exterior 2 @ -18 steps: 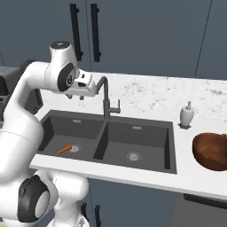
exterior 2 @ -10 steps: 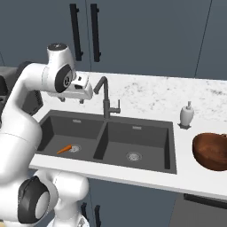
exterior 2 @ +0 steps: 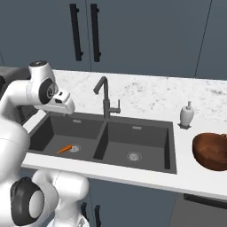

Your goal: Pick the carrot from the sink and place it in the bowl. Then pick the bowl and place it in the microwave. Then close the microwave door and press the start button.

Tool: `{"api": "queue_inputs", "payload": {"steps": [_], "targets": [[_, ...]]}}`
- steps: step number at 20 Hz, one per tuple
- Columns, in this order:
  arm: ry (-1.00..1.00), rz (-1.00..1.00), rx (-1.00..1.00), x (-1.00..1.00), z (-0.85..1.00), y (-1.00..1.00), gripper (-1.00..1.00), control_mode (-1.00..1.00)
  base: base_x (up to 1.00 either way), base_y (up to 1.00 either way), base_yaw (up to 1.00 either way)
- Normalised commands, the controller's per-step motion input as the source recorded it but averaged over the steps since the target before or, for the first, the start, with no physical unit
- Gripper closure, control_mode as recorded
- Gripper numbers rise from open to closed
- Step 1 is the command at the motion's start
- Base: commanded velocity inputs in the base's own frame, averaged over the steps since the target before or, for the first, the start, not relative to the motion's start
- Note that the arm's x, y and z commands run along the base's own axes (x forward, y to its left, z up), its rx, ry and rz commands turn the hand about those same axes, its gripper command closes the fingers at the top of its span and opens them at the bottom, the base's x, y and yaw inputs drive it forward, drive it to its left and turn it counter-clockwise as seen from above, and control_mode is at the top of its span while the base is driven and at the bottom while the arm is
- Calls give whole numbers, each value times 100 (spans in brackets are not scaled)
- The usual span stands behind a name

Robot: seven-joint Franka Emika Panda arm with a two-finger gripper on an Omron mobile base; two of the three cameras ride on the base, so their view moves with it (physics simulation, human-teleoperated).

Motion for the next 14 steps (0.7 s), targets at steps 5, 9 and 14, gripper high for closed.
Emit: {"api": "queue_inputs", "payload": {"steps": [5,9,14], "targets": [[4,-14,-1,0,-57,46,-100,-100,0,0,0],[10,-12,0,1,-38,42,-100,-100,0,0,0],[13,-9,0,4,-40,34,-100,-100,0,0,0]]}}
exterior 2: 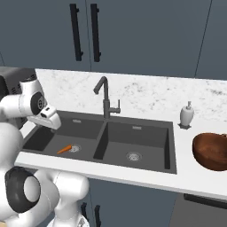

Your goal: Pick the carrot from the sink and place it in the bowl. Then pick the bowl and place it in the microwave. Then close the microwave door and press the start button.

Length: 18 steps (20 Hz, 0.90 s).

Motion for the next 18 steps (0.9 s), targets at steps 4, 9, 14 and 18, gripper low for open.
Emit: {"api": "queue_inputs", "payload": {"steps": [4,9,14,18], "targets": [[14,-6,2,8,-35,21,-100,-100,0,0,0],[13,-4,3,10,-30,10,-100,-100,0,0,0],[7,0,5,10,-31,0,-100,-100,0,0,0],[0,0,0,37,-35,0,-100,-100,0,0,0]]}}
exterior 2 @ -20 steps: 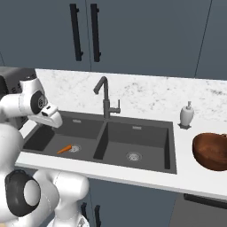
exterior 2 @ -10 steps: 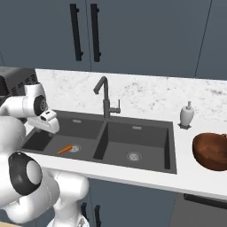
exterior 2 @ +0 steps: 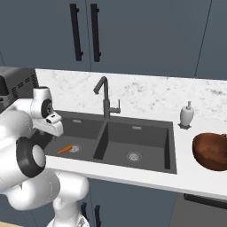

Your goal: Pick the carrot from the sink and place it in the bowl. Then pick the bowl and place it in the microwave. Then close the microwave door and press the start button.

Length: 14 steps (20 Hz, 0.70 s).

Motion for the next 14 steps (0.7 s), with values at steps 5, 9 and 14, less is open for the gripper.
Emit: {"api": "queue_inputs", "payload": {"steps": [5,9,14], "targets": [[0,0,1,59,-32,0,-100,-100,0,0,0],[2,0,5,62,-32,0,-100,-100,0,0,0],[5,0,3,41,-51,0,-100,-100,0,0,0]]}}
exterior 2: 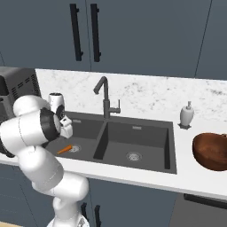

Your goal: Pick the carrot from the sink and place it in the bowl. Then pick the bowl and place it in the microwave. Then close the microwave door and press the start button.

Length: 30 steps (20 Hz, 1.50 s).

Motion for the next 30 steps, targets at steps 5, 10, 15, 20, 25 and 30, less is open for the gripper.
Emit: {"api": "queue_inputs", "payload": {"steps": [5,10,15,20,25,30], "targets": [[4,0,1,21,-58,1,-100,-100,0,0,0],[0,0,0,8,-22,0,-100,-100,0,0,0],[-2,0,0,9,-13,9,-100,-100,0,0,0],[-6,0,0,0,-32,1,-100,-100,0,0,0],[-3,0,0,9,-29,1,-100,-100,0,0,0],[0,0,0,25,-12,14,-100,-100,0,0,0]]}}
